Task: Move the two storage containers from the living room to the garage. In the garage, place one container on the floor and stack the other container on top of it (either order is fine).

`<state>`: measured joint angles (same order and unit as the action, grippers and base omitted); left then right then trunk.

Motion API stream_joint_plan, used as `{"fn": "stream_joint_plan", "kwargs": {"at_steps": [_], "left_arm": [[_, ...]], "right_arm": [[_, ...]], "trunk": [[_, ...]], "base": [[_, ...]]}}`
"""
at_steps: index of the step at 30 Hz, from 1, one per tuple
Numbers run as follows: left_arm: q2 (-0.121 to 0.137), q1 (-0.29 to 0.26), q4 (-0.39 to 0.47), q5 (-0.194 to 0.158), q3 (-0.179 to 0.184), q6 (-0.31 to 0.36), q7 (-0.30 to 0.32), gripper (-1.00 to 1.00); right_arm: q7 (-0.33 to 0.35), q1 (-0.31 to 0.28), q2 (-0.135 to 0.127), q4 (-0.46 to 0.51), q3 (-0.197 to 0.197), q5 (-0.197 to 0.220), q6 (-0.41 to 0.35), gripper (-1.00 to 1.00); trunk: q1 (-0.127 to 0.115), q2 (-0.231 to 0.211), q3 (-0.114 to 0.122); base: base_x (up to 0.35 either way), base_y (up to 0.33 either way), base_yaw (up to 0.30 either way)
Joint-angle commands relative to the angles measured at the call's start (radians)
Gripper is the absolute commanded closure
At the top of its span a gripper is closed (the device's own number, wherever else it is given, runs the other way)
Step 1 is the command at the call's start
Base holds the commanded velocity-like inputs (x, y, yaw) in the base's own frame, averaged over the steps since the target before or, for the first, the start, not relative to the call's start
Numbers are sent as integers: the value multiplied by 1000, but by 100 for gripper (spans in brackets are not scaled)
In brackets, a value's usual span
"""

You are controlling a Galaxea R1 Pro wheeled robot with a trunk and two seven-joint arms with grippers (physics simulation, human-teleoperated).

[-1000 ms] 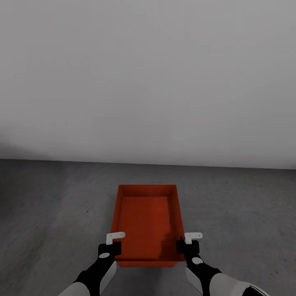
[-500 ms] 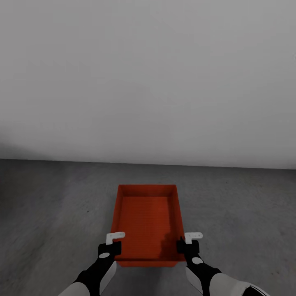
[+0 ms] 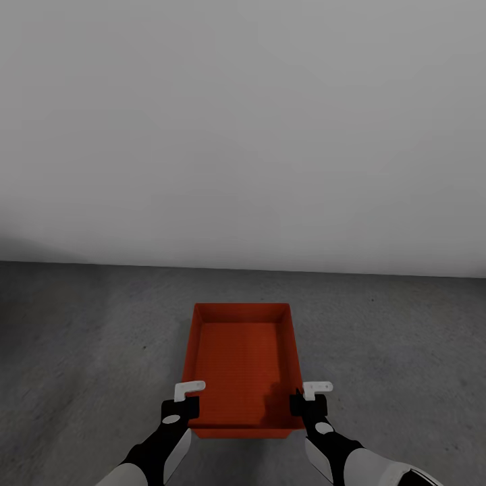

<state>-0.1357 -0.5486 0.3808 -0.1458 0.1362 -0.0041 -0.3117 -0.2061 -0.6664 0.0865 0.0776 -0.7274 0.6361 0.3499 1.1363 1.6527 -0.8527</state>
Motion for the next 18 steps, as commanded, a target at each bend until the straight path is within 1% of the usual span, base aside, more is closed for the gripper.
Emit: {"fn": "stream_joint_plan", "kwargs": {"at_steps": [1,18], "left_arm": [[38,-1,0,-11,-32,0,-92,100],[38,-1,-1,-11,-32,0,-92,100]], "right_arm": [[1,-1,-7,1,43,8,9,100],[1,-1,-7,1,43,8,9,100]], "trunk": [[0,0,-1],[0,0,-1]], "base": [[0,0,0],[0,0,0]]}}
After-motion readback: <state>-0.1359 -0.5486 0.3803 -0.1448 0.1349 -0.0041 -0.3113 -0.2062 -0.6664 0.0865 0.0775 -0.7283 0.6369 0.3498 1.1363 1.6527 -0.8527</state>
